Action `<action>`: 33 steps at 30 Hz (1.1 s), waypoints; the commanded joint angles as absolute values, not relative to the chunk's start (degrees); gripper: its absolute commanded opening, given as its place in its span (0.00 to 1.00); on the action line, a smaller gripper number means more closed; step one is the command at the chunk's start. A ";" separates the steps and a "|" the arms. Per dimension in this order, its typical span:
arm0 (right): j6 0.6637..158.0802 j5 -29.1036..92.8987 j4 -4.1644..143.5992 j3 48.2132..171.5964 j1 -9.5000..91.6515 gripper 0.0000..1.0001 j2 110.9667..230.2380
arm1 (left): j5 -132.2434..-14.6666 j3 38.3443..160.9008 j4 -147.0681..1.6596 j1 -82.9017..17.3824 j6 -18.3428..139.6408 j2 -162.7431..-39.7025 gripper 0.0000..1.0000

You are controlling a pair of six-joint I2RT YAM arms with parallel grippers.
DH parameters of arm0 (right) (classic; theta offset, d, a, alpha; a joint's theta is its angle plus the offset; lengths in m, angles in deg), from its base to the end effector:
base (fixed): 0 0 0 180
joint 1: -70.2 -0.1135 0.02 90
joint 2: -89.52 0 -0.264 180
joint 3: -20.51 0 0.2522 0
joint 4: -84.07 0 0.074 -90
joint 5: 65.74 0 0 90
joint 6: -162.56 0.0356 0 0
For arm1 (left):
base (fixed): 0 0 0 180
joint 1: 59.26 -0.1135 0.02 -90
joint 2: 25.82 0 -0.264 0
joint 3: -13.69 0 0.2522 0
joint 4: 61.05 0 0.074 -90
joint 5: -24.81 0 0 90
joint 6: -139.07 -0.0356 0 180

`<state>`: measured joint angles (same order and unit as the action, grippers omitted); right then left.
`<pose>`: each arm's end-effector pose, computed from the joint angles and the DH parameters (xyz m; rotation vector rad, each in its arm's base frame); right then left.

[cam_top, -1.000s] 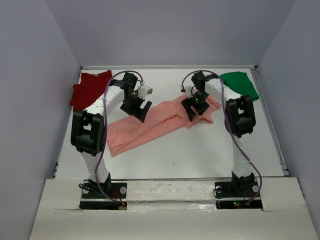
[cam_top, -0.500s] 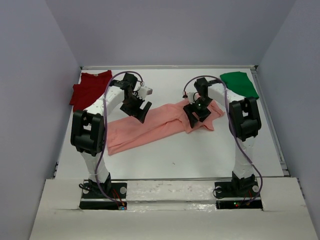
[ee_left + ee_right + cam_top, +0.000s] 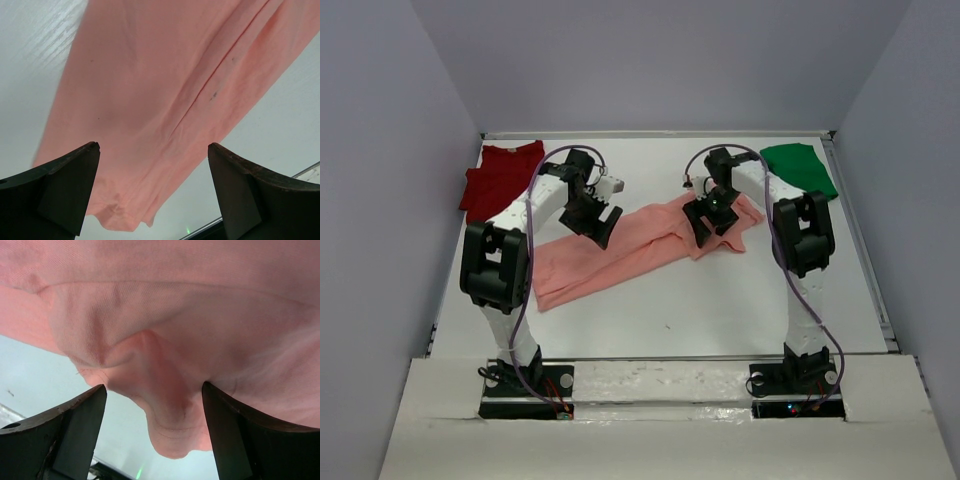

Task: Fold and stack the t-shirts
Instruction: Rotate the tshirt 90 degrees

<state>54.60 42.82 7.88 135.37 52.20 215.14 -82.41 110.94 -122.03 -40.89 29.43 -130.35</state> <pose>0.4028 0.1428 0.1734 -0.9537 2.8957 0.4982 0.3539 -0.1286 0.2368 0.9647 2.5570 -0.4078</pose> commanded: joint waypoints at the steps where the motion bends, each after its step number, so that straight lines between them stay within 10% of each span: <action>1: 55.33 41.14 15.38 139.21 52.27 0.83 217.04 | -81.81 109.28 -122.18 -40.89 28.77 -126.36 0.99; 21: 53.31 45.70 22.68 173.21 53.94 1.00 234.88 | -85.84 113.41 -126.13 -50.47 28.59 -126.10 0.99; 33: 53.31 34.02 28.13 166.83 55.08 1.00 224.01 | -87.25 114.55 -126.84 -51.52 28.94 -124.61 0.99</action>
